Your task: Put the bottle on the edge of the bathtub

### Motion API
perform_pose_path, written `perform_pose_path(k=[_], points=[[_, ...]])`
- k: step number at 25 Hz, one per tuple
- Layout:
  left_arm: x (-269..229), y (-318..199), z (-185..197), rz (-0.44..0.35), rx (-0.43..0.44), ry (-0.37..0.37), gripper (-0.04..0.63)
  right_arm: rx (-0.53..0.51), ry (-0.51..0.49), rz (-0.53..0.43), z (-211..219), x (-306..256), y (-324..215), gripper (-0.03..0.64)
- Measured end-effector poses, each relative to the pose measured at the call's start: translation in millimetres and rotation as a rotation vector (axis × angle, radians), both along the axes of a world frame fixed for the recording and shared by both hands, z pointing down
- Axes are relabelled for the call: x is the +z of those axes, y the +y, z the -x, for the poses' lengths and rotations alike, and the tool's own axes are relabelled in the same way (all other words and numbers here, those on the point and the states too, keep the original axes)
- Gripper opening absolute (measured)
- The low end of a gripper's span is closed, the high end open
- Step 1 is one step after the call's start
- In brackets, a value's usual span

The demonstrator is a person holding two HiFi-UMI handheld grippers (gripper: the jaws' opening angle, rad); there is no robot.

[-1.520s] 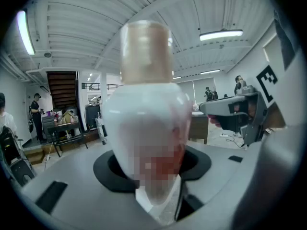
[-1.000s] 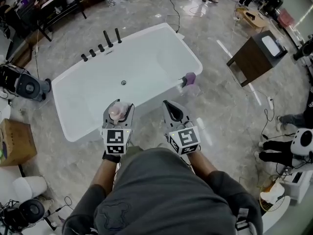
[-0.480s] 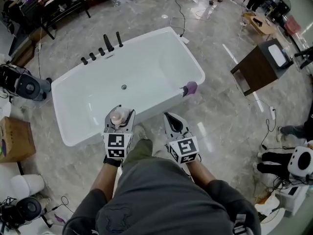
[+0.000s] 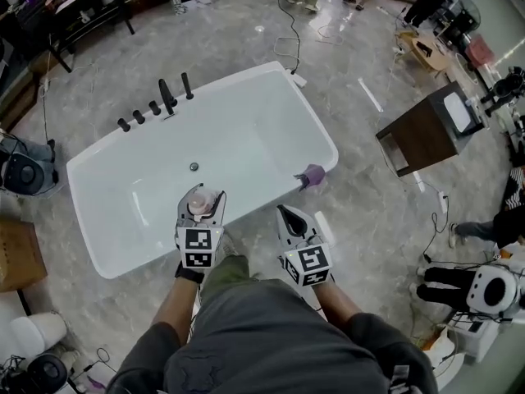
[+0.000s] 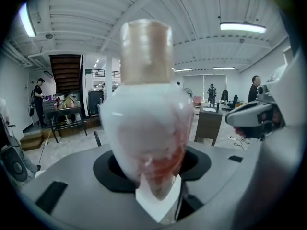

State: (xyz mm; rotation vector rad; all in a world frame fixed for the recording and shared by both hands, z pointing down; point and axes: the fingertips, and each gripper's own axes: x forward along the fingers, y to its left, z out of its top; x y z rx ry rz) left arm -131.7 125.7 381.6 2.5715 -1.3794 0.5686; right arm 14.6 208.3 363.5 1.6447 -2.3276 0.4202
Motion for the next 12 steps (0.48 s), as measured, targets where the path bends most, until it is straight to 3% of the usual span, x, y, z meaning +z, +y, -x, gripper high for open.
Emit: perform_pose_path(k=[12], points=[[45.6,-163.5,6.2,0.033,-0.076,0.007,0.222,-0.060,0.038,0.005,22.4,28.7,-155.8,0.002]])
